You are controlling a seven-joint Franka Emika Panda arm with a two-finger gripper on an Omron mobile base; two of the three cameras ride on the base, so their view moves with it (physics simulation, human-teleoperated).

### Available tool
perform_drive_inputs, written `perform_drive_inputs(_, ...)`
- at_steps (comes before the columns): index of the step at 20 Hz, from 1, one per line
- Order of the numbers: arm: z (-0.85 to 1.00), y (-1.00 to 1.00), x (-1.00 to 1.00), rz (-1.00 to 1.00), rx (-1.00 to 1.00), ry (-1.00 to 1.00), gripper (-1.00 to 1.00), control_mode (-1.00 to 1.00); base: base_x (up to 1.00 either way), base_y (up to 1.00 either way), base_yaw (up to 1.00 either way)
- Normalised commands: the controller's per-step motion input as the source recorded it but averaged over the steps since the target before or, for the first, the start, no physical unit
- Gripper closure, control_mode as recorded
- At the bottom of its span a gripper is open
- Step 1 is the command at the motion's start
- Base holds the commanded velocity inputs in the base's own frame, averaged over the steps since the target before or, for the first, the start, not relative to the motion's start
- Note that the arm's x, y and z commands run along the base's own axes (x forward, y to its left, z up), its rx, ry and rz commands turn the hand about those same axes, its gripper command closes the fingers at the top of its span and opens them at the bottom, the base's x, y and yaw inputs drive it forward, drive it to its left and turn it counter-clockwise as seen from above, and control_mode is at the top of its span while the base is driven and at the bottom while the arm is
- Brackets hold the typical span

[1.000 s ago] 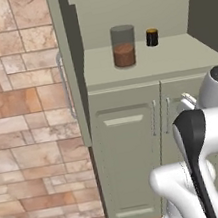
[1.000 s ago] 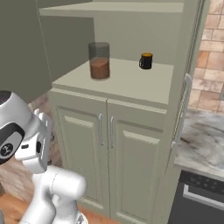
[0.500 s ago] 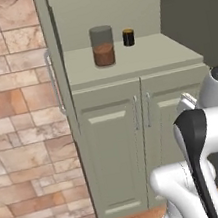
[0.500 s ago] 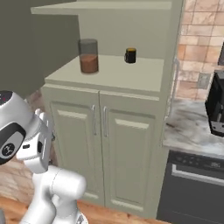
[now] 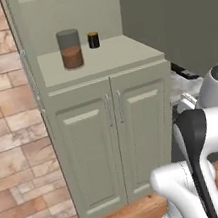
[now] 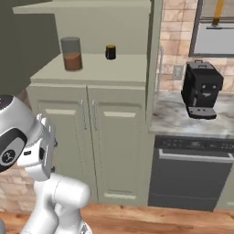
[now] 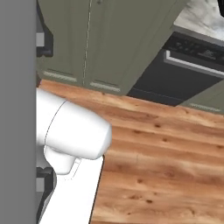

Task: Pick the jar and candle from the dining table and place them in the open cabinet. Close the cabinet after placing the objects.

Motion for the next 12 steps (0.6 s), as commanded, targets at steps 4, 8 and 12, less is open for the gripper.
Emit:
perform_drive_inputs(4,0.0,0.0,0.0,0.0,0.0,0.0,-1.0,1.0,-0.39,-0.04,-0.31)
perform_drive_inputs(8,0.0,0.0,0.0,0.0,0.0,0.0,-1.0,1.0,-0.26,-0.03,-0.33)
perform_drive_inputs(12,0.0,0.0,0.0,0.0,0.0,0.0,-1.0,1.0,-0.24,-0.01,-0.38)
